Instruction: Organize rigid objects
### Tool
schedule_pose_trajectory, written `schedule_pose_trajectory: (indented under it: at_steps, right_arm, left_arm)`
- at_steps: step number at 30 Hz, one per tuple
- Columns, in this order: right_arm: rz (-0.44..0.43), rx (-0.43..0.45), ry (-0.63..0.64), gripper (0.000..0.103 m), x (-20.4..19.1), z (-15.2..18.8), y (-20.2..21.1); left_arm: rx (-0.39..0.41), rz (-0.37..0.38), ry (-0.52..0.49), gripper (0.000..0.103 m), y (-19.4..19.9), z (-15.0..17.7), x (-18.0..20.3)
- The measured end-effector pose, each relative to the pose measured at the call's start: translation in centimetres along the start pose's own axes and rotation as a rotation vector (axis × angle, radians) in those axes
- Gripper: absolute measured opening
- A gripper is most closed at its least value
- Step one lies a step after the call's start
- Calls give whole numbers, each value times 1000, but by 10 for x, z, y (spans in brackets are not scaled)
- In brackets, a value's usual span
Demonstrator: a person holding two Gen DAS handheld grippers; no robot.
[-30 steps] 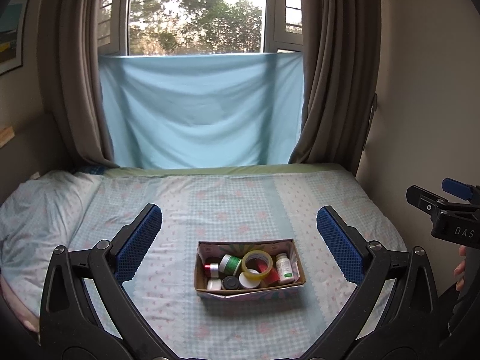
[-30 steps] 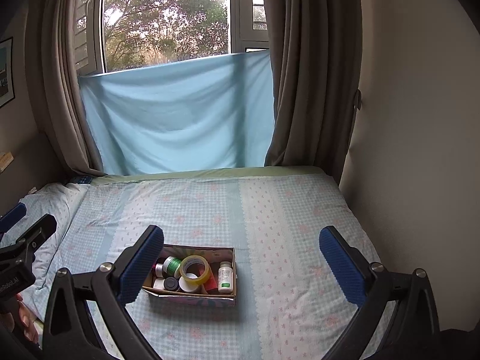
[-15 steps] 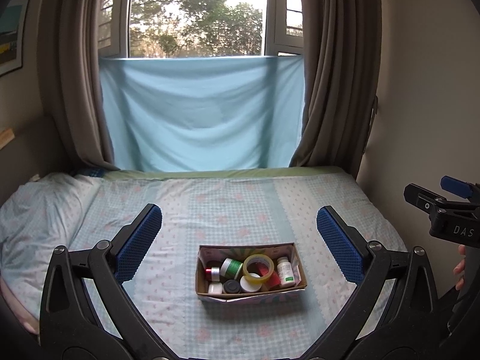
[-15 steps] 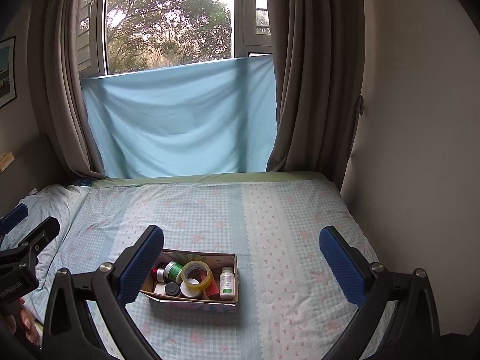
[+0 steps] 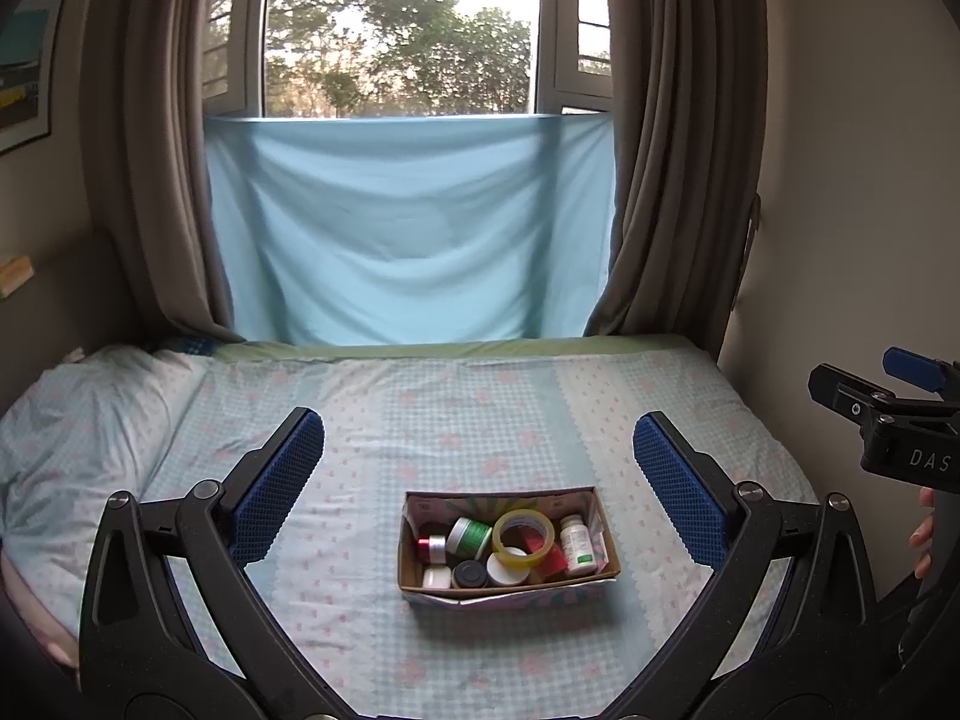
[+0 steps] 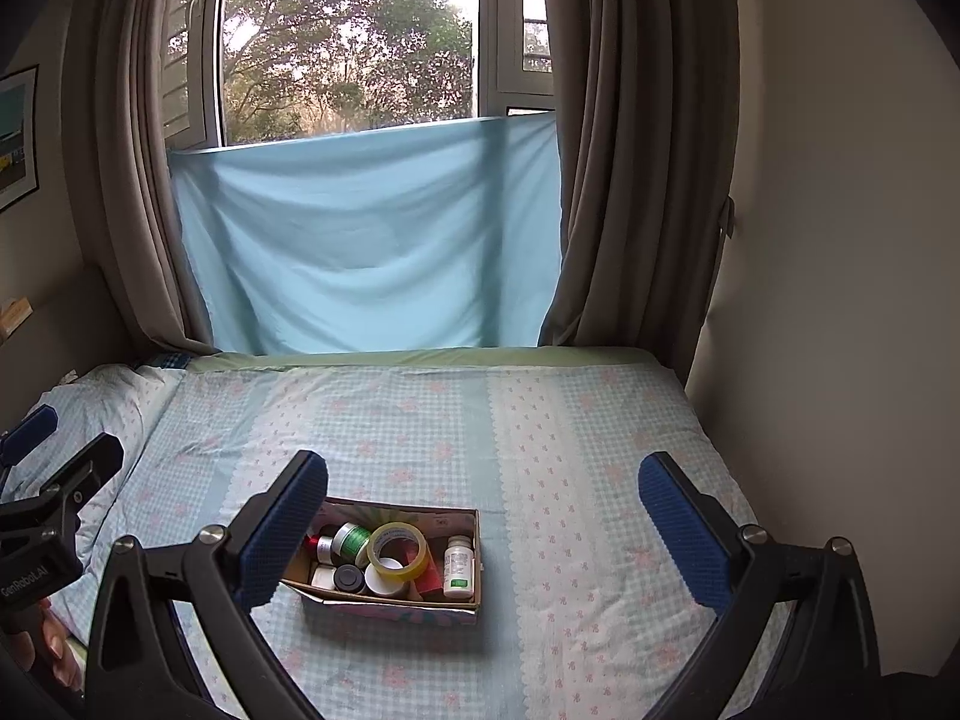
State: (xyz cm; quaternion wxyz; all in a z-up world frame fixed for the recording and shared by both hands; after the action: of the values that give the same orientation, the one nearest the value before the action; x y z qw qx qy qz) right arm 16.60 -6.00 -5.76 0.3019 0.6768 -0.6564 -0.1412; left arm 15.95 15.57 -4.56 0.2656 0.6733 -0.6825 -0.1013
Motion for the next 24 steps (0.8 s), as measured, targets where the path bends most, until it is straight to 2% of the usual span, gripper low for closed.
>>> schedule_pose_trajectory:
  at_steps: [20,24]
  right_arm:
    - [1,11,1,103,0,-4,2]
    - [1,12,2,103,0,-4,2]
  left_arm:
    - [15,15,-16,103,3,-3,6]
    - [13,-7,-41,103,0,0,6]
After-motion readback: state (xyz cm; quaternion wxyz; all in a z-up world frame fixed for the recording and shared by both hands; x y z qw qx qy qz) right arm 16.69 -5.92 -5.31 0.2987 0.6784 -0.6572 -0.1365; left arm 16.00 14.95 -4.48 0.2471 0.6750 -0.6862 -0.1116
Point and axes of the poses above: each gripper's, at about its wrist camera, not at the fingertips, and y roughly against the way its jaws point, x to its right, z to its underside, the point moved 10 cm from there along -y, roughly the way its jaws point, and after that the axes turned 13 degrees about y, right-handed, at the moved point
